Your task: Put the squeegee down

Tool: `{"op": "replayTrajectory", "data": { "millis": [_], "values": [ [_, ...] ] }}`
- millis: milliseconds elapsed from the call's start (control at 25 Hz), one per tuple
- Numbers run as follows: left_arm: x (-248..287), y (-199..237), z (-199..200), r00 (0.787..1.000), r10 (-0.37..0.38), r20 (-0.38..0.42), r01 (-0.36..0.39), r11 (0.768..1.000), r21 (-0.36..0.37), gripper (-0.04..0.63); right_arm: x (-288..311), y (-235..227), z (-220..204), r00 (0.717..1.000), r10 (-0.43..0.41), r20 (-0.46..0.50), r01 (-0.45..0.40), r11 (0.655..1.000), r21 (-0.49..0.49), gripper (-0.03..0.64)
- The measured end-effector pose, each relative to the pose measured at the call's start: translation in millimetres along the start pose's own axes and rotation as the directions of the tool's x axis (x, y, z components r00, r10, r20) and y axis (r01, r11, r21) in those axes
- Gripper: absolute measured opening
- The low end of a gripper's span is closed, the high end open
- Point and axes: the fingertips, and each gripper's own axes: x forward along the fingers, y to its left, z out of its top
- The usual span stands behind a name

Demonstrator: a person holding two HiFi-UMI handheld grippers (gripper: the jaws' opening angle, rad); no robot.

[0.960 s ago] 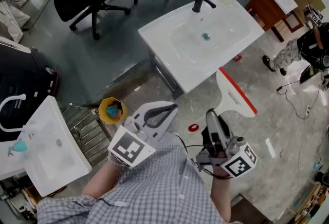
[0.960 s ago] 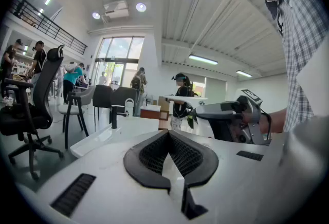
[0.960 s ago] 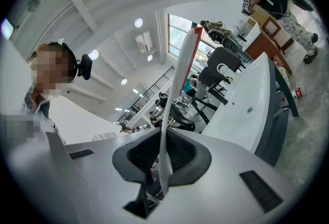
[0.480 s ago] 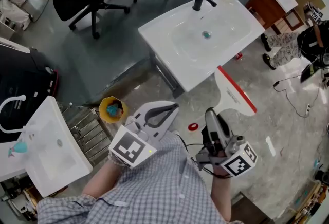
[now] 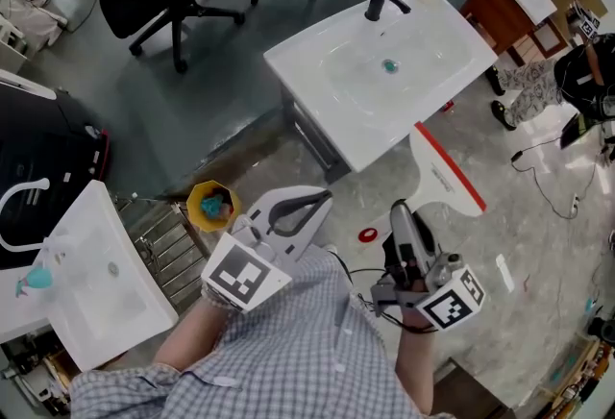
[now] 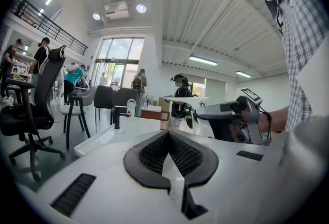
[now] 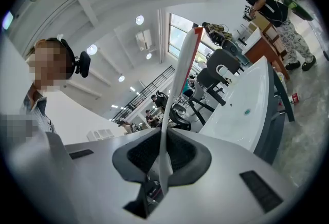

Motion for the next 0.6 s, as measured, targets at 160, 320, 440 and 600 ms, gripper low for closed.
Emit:
{"op": "replayTrajectory", "data": {
  "millis": [160,320,440,600],
  "values": [
    [-8,4,-4,1.000,-0.007,0.004,0.006,1.000,0.009,0.005,3,6,-7,1.000,-0.003,0.003,0.003,1.000,-0.010,0.034],
    [-15,6,-4,1.000,-0.020,0.006,0.020,1.000,0.024,0.005,4,11,-11,1.000,-0.015,0.016,0.015,1.000,-0.010,0.034],
    [-22,8,-6,1.000,-0.027,0.008,0.027,0.999,0.022,0.005,4,14,-15,0.999,-0.029,0.023,0.029,0.999,-0.012,0.034],
    [-25,12,-8,0.999,-0.030,0.013,0.030,0.999,0.022,0.005,3,16,-17,0.998,-0.045,0.032,0.046,0.999,-0.015,0.034]
  ]
}}
